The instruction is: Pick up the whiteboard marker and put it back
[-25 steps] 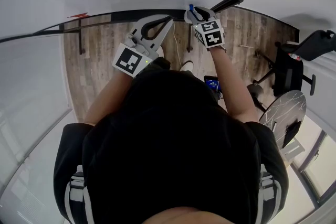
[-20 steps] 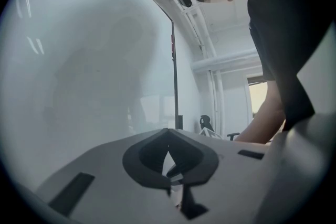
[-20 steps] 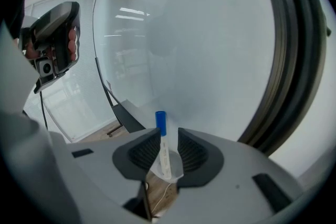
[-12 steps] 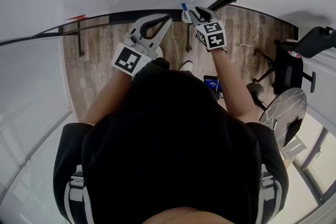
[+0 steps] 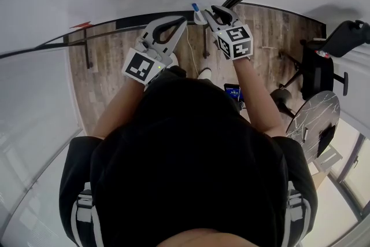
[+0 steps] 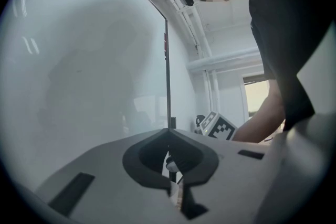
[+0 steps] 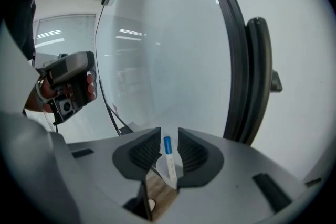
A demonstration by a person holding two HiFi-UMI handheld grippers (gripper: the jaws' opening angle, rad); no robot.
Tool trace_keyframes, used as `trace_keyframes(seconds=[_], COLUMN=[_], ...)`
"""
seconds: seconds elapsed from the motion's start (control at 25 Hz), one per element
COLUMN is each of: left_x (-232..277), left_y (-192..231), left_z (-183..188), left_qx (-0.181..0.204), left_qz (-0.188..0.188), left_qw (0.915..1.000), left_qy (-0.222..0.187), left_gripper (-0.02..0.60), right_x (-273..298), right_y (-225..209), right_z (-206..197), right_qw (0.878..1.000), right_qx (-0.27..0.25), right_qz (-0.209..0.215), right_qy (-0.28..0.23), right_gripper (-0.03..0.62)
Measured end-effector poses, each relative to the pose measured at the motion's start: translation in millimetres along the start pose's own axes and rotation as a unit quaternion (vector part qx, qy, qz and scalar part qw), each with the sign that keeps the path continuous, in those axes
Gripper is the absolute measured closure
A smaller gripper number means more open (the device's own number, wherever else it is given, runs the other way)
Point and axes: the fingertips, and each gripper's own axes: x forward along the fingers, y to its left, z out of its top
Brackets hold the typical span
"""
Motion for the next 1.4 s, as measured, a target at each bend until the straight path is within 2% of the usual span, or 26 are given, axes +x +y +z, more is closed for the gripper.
trace_keyframes(seconds=[0.4, 0.6, 0.76, 0.92, 1.4], left_x=[8, 10, 13, 13, 13], left_y=[-12, -17, -18, -20, -26], left_z=[2, -1, -2, -8, -9], left_qx=[-0.001, -0.004, -0.009, -0.012, -0.01], left_qz=[-0.004, -0.009, -0.003, -0.004, -0.016], left_qw=[1.0, 0.9999, 0.9999, 0.9998, 0.9998], left_qy=[-0.006, -0.01, 0.004, 0.018, 0.001], left_gripper=[0.578, 0.578, 0.578, 0.578, 0.578], right_x=[-46, -71, -82, -92, -109], right_y=[34, 48, 57, 62, 69], right_z=[48, 66, 69, 71, 70], right_qw=[0.994, 0.988, 0.985, 0.981, 0.977], right_qx=[-0.031, -0.05, -0.066, -0.066, -0.045], right_qz=[0.045, 0.051, 0.051, 0.051, 0.062], right_qy=[-0.093, -0.136, -0.154, -0.176, -0.199], right_gripper=[0.519, 0.557, 0.589, 0.592, 0.592])
